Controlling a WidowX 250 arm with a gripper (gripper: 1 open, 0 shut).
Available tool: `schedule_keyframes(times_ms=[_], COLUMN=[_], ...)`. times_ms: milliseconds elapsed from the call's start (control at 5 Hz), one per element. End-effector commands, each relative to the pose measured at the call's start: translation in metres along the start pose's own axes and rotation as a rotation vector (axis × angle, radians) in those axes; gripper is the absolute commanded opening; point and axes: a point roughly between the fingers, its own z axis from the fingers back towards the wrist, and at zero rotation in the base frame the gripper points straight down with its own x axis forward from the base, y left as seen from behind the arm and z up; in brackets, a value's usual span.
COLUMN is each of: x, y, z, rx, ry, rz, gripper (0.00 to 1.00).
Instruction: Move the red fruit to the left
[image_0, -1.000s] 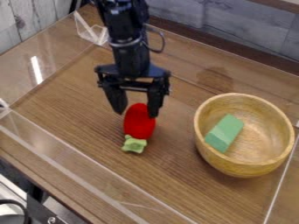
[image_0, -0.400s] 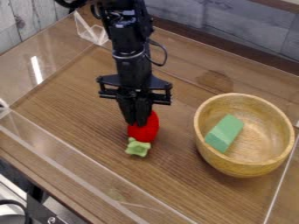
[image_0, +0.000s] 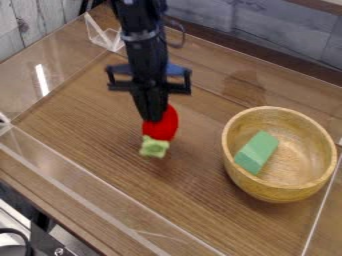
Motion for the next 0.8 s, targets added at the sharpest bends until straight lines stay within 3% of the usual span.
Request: schedule_keyframes(times_ms=[0,600], x=[0.019,0.029], y=[0.011,0.027], z=[0.032,0.023], rx=[-0.014,-0.009], ry=[-0.082,-0.056], rz=[0.002,-0.008], gripper=[0.00,0.00])
